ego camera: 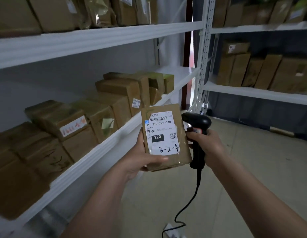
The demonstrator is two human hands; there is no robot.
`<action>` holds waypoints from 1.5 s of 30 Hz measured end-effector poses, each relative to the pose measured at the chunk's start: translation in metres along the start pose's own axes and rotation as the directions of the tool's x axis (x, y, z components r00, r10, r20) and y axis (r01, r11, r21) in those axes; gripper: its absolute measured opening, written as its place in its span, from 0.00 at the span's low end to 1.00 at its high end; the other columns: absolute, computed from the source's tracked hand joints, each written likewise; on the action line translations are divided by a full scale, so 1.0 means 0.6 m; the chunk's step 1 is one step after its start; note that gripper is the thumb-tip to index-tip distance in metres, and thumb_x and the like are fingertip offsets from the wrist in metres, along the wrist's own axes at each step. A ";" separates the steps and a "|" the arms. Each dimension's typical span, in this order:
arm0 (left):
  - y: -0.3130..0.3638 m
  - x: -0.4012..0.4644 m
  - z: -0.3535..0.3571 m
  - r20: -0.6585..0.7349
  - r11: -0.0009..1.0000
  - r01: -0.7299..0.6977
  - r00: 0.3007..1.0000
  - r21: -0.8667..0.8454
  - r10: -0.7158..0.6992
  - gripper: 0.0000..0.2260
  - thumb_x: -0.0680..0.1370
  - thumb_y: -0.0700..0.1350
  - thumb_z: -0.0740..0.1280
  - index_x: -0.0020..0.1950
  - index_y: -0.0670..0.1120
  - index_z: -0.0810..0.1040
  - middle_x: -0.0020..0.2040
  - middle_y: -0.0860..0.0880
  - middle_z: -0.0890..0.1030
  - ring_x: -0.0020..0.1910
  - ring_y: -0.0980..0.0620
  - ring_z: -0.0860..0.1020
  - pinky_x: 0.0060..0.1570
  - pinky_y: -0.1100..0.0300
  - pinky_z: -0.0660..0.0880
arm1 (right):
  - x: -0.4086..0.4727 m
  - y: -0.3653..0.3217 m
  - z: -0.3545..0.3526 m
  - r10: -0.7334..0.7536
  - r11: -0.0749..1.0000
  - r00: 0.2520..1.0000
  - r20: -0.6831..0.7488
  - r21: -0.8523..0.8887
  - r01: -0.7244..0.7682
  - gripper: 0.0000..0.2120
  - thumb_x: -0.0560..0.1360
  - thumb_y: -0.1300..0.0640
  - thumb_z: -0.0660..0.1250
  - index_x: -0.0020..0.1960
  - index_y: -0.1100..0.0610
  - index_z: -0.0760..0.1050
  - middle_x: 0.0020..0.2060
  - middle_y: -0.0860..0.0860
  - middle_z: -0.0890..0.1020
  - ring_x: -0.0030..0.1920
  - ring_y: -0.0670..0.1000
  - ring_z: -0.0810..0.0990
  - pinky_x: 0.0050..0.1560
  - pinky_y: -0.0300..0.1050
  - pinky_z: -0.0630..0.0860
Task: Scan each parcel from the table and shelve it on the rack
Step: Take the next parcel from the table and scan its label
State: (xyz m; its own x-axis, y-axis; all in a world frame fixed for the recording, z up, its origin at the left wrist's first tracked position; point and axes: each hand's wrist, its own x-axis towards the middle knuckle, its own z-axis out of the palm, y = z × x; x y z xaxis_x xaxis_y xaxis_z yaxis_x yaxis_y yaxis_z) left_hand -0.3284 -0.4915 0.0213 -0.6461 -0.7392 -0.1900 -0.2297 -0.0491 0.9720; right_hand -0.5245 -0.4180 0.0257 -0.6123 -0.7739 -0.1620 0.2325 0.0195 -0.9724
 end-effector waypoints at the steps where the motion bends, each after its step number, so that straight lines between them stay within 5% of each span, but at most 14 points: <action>1: 0.010 0.021 -0.003 0.011 1.000 0.004 1.000 0.029 -0.004 0.48 0.64 0.41 0.81 0.69 0.72 0.56 0.52 0.65 0.82 0.57 0.57 0.79 0.54 0.48 0.79 | 0.023 -0.004 -0.003 0.003 1.000 1.000 0.004 0.008 -0.003 0.07 0.72 0.70 0.68 0.48 0.62 0.77 0.48 0.62 0.82 0.50 0.59 0.83 0.57 0.59 0.78; 9: 0.081 0.162 0.021 0.132 0.986 -0.016 0.991 0.165 -0.006 0.58 0.64 0.34 0.80 0.72 0.73 0.45 0.63 0.63 0.72 0.62 0.52 0.75 0.50 0.48 0.82 | 0.157 -0.048 -0.051 0.020 0.996 0.997 -0.070 0.089 -0.013 0.07 0.74 0.70 0.67 0.48 0.59 0.76 0.41 0.55 0.83 0.41 0.52 0.83 0.47 0.50 0.78; 16: 0.112 0.271 0.030 0.167 0.970 -0.054 0.986 0.237 0.014 0.62 0.64 0.30 0.78 0.76 0.67 0.39 0.66 0.60 0.68 0.62 0.56 0.71 0.43 0.62 0.80 | 0.262 -0.095 -0.062 -0.018 0.995 0.993 -0.115 0.093 0.029 0.07 0.74 0.71 0.66 0.48 0.60 0.75 0.40 0.56 0.81 0.39 0.52 0.82 0.45 0.50 0.80; 20: 0.120 0.352 0.035 0.113 0.954 -0.062 0.993 0.295 0.030 0.63 0.63 0.32 0.79 0.75 0.68 0.37 0.62 0.67 0.67 0.68 0.53 0.68 0.53 0.56 0.79 | 0.341 -0.112 -0.065 -0.037 0.995 0.995 -0.097 0.084 0.045 0.08 0.73 0.71 0.66 0.45 0.59 0.74 0.39 0.56 0.82 0.40 0.53 0.82 0.47 0.50 0.80; 23: 0.132 0.427 0.045 0.068 0.944 -0.065 0.997 0.323 0.045 0.65 0.61 0.34 0.81 0.75 0.68 0.37 0.74 0.61 0.63 0.72 0.51 0.66 0.67 0.46 0.71 | 0.413 -0.125 -0.077 -0.044 0.995 0.995 -0.088 0.089 0.051 0.08 0.73 0.70 0.67 0.46 0.58 0.74 0.41 0.56 0.83 0.41 0.53 0.83 0.49 0.52 0.79; 26: 0.152 0.509 0.058 0.040 0.944 -0.066 0.998 0.323 0.056 0.65 0.59 0.36 0.82 0.75 0.70 0.38 0.78 0.58 0.57 0.74 0.49 0.63 0.68 0.43 0.69 | 0.494 -0.153 -0.094 -0.055 0.996 0.996 -0.068 0.070 0.060 0.08 0.73 0.70 0.67 0.46 0.58 0.75 0.42 0.56 0.83 0.42 0.53 0.83 0.51 0.51 0.79; 30: 0.190 0.616 0.086 -0.033 0.954 -0.070 0.996 0.291 0.083 0.62 0.62 0.33 0.80 0.77 0.66 0.41 0.73 0.61 0.65 0.71 0.54 0.66 0.65 0.51 0.73 | 0.610 -0.202 -0.114 -0.072 0.997 0.997 -0.034 0.036 0.073 0.07 0.73 0.70 0.67 0.45 0.59 0.76 0.40 0.55 0.83 0.41 0.53 0.83 0.52 0.51 0.80; 34: 0.237 0.718 0.115 -0.137 0.959 -0.062 0.985 0.278 0.104 0.60 0.66 0.31 0.77 0.78 0.60 0.36 0.64 0.62 0.65 0.61 0.60 0.66 0.46 0.69 0.74 | 0.721 -0.253 -0.115 -0.073 0.997 0.996 0.051 -0.019 0.074 0.06 0.73 0.66 0.69 0.48 0.59 0.78 0.46 0.56 0.84 0.48 0.54 0.83 0.53 0.49 0.79; 39: 0.284 0.826 0.137 -0.289 0.950 -0.047 0.947 0.308 0.141 0.51 0.69 0.34 0.77 0.80 0.58 0.48 0.75 0.55 0.62 0.60 0.60 0.65 0.37 0.76 0.70 | 0.853 -0.323 -0.096 -0.145 0.985 0.971 0.191 -0.067 0.161 0.07 0.72 0.67 0.70 0.50 0.59 0.79 0.46 0.54 0.85 0.44 0.49 0.84 0.46 0.43 0.78; 43: 0.316 0.898 0.135 -0.448 0.922 0.017 0.877 0.387 0.172 0.49 0.70 0.43 0.78 0.79 0.59 0.48 0.73 0.51 0.65 0.63 0.54 0.70 0.61 0.57 0.72 | 0.959 -0.350 -0.080 -0.134 0.986 0.958 0.253 -0.062 0.154 0.07 0.71 0.66 0.71 0.48 0.58 0.80 0.47 0.56 0.85 0.48 0.55 0.84 0.53 0.50 0.79; 45: 0.329 0.926 0.130 -0.500 0.894 0.095 0.852 0.438 0.154 0.48 0.71 0.46 0.77 0.79 0.58 0.48 0.71 0.48 0.67 0.65 0.47 0.71 0.65 0.48 0.72 | 1.003 -0.349 -0.063 -0.114 0.990 0.952 0.284 -0.048 0.133 0.06 0.71 0.66 0.71 0.47 0.59 0.81 0.45 0.57 0.85 0.46 0.55 0.84 0.51 0.50 0.80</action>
State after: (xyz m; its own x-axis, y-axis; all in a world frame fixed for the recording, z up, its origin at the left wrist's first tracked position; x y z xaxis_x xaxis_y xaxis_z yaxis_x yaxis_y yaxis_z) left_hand -0.7894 -0.8598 0.0966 -0.2225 -0.9733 0.0568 -0.5854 0.1800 0.7905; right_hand -0.9700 -0.8638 0.1255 -0.3944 -0.9189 0.0042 0.1128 -0.0529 -0.9922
